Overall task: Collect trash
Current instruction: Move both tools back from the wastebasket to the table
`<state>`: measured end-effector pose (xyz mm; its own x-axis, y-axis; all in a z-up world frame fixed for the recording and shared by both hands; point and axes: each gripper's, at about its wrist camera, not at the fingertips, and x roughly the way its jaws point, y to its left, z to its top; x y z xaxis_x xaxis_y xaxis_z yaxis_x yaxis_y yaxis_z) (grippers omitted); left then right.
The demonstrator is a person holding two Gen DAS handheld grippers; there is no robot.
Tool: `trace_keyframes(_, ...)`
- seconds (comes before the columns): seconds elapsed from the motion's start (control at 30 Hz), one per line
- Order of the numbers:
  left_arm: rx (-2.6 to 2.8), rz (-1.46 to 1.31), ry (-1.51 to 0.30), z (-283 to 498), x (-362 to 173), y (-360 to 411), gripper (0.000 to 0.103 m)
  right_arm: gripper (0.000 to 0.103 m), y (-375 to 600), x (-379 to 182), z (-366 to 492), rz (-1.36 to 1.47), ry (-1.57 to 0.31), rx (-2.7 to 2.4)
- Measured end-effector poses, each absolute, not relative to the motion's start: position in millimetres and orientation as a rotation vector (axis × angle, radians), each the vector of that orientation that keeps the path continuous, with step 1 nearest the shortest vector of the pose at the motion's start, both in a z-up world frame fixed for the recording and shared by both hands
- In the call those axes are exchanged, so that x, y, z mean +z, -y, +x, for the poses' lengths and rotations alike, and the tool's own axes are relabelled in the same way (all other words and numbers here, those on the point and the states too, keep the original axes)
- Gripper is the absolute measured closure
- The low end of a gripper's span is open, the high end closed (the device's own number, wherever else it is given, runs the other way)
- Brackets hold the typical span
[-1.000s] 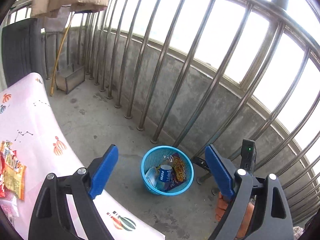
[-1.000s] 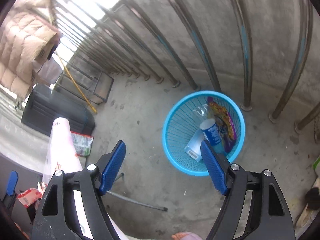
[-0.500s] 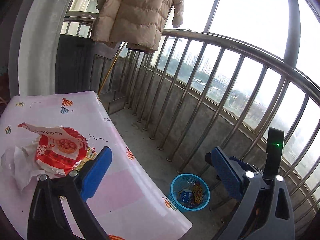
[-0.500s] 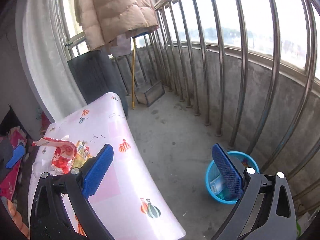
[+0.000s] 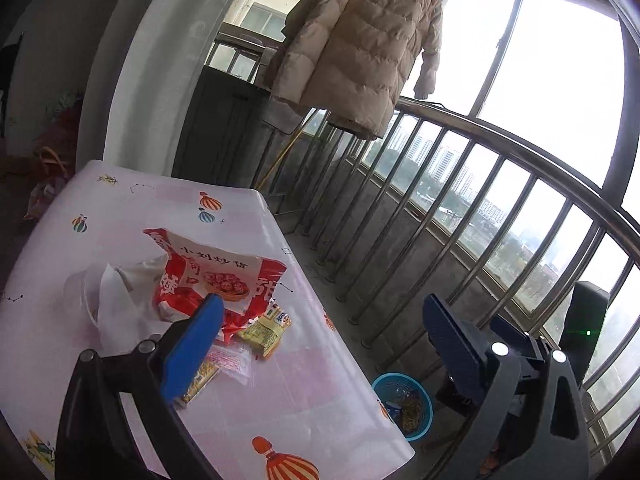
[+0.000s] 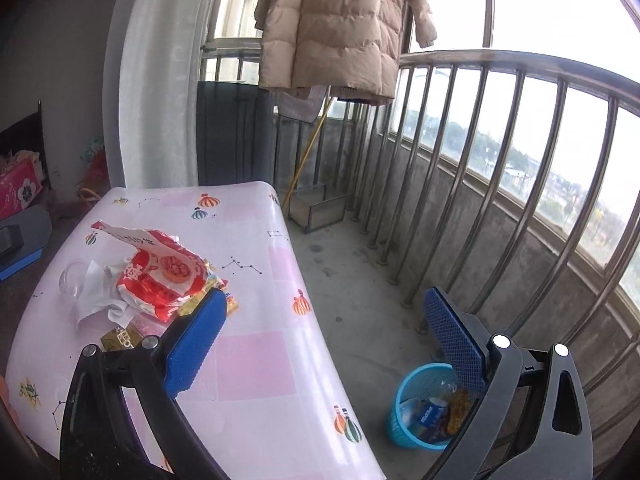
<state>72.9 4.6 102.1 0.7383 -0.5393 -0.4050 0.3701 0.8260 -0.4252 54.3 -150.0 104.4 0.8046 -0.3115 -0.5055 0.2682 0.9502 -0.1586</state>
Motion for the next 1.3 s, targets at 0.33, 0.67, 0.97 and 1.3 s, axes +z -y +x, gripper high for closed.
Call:
trace_keyframes(0.33,-0.398,-0.377,-0.523,77,98,-45,0.006,0.008,123,105,61,-0.043,-0.534,-0.174)
trace_keyframes(0.67,-0.331,-0.304,-0.475,82,92,-55,0.006,0.008,120,95,72,0.060,-0.543,-0.061)
trace_keyframes(0.97,-0.292,-0.240,-0.495,77,68,-89,0.006,0.008,119,77,82,0.162,-0.591,-0.009)
trace_keyframes(1.3,-0.214,-0.245,-0.598,100,25,-152,0.006,0.014,103,40,106,0.249,-0.710,0.135)
